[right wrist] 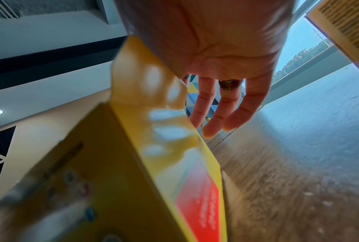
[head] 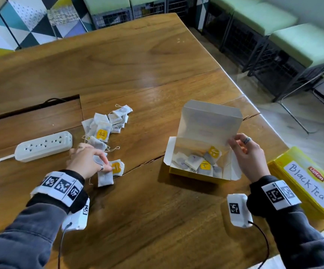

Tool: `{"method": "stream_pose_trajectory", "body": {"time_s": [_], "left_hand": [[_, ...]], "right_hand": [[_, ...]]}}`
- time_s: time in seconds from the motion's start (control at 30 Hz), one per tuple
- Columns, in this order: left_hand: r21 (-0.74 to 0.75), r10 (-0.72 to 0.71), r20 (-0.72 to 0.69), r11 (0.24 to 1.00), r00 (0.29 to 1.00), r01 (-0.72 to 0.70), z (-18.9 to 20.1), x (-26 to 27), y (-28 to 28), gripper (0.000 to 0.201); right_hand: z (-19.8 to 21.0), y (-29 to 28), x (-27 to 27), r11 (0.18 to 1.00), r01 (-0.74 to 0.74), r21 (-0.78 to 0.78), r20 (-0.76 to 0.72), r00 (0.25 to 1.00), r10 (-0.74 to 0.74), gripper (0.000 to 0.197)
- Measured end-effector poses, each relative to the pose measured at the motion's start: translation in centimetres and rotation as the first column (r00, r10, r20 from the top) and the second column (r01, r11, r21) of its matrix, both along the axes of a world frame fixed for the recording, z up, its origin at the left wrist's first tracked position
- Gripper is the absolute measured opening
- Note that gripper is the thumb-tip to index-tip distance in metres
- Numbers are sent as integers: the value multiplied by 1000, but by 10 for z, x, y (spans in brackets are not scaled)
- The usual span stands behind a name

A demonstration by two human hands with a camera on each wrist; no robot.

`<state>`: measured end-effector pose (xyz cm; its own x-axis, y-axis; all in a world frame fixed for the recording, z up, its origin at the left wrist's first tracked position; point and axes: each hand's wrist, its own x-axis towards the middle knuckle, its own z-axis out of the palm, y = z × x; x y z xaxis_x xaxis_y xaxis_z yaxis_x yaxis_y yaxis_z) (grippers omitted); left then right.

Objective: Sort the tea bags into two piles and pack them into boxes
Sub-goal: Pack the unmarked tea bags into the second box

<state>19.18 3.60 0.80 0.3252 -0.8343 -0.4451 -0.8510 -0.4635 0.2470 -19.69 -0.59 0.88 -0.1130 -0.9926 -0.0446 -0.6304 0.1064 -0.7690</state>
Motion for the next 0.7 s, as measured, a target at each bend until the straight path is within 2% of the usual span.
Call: {"method": "stream_pose_trajectory", "body": {"time_s": [0.07,0.17,0.3,0.33,0.47,0.57,0.63,0.7], "left_hand": [[23,-36,58,999,998,34,1,-2,0,22],[-46,-86,95,995,992,91,4,-11,2,18],[-124,-198,-174,976,965,178,6,-13,4,23],[-117,-224,-199,972,954,203,6,-13,4,26],[-71,-300,-207,954,931,291,7,-23,0,35],[-28,-341,-192,939,920,342,10,-31,-4,29],[-27,-331,-218,942,918,334,13,-32,-4,26],[-83,-281,-283,960,917,268,20,-30,-6,27]], "right_hand": [[1,1,1,1000,7,-3,-4,1000,-7,10],[2,2,1,1000,14,-2,-4,1000,-14,11],[2,3,0,1000,16,6,5,1000,-16,11],[2,4,0,1000,15,7,6,1000,-15,11],[0,4,-1,1000,14,4,-3,1000,-14,10],[0,5,-2,1000,11,1,6,1000,-11,10],[0,5,-2,1000,6,-4,15,1000,-6,11],[-1,5,-4,1000,6,-12,13,1000,-6,11]]}}
